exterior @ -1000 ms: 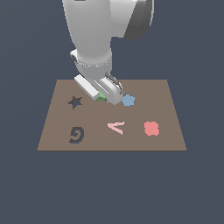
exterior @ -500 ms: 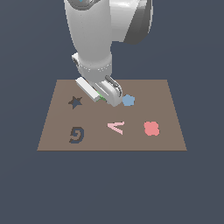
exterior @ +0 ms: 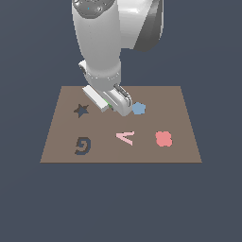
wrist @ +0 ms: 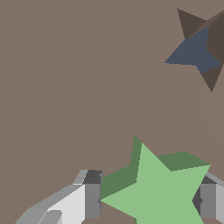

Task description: Insert a designated object into the corresponding slot on a board.

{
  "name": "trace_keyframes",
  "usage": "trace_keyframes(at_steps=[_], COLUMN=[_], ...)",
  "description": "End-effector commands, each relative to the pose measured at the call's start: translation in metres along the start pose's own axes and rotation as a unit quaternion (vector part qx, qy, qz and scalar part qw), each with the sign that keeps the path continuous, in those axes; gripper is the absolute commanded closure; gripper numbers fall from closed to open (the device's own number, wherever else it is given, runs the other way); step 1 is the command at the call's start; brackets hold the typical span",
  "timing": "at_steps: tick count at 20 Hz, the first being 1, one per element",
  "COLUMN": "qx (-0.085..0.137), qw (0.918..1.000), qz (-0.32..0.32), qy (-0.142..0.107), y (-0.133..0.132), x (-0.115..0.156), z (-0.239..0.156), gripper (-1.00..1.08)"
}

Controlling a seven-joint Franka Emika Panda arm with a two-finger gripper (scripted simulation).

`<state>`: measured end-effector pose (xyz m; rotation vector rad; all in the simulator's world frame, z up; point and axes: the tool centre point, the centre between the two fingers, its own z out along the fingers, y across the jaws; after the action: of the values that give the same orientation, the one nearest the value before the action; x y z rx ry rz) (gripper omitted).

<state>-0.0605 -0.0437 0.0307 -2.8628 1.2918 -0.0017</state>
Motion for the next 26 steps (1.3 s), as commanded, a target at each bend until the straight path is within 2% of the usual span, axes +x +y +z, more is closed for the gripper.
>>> trace_keyframes(at_steps=[1, 15, 26], qx=[-0.001, -0.001, -0.001], qw=[1.0000, 1.0000, 0.9978], qz=[0.000, -0.006, -0.067], qy=[0.000, 0.000, 0.000], y=[0.001, 0.002, 0.020], x=[0.000, 0.003, 0.029], z=[0.001, -0.003, -0.005], gripper=[1.08, 1.08, 1.08])
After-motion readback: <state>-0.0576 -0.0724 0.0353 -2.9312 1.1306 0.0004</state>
